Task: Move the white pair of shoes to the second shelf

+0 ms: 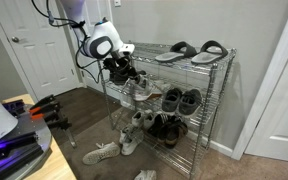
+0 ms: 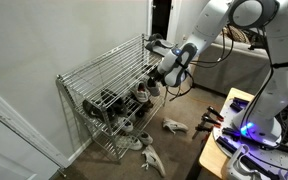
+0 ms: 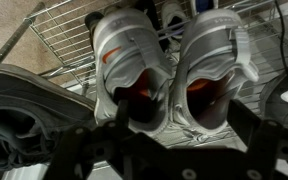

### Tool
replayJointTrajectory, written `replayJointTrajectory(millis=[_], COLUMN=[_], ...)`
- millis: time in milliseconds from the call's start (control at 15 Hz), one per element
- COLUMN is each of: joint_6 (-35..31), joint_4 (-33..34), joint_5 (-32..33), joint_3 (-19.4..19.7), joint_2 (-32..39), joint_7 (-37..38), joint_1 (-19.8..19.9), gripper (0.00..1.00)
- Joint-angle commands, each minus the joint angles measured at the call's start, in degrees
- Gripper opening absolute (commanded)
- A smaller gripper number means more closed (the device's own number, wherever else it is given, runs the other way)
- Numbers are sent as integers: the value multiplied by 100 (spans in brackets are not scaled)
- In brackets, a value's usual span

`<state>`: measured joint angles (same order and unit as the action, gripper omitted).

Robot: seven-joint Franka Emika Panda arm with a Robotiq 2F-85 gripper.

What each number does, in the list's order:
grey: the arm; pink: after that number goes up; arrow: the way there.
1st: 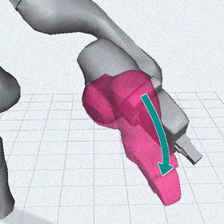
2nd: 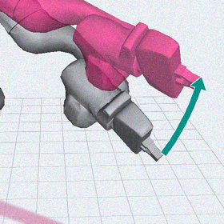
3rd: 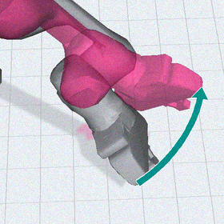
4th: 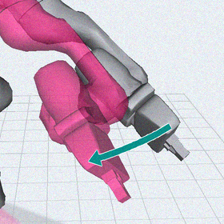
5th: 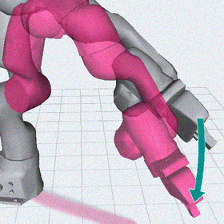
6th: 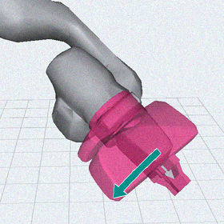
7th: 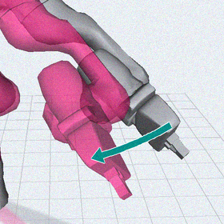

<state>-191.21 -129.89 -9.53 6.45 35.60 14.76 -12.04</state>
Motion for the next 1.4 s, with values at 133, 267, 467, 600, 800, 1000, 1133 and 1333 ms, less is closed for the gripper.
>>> replayJointTrajectory(millis=[133,267,467,600,800,1000,1133,1333], joint_6=[-76,-123,-310,-605,-709,-750,-744,-726], joint_4=[-1310,-1620,-2095,-2394,-2606,-3099,-3234,-2984], joint_5=[-103,-119,-175,-237,-437,-1159,-1930,-2022], joint_3=[65,114,263,293,265,1180,1673,1671], joint_2=[-1078,-1306,-1623,-1805,-2287,-2953,-3282,-3049], joint_7=[-337,-370,-444,-533,-754,-806,-1246,-1156], joint_1=[-268,-392,-690,-814,-899,-2378,-3236,-3319], gripper=[100,100,100,100,100,100,100,100])
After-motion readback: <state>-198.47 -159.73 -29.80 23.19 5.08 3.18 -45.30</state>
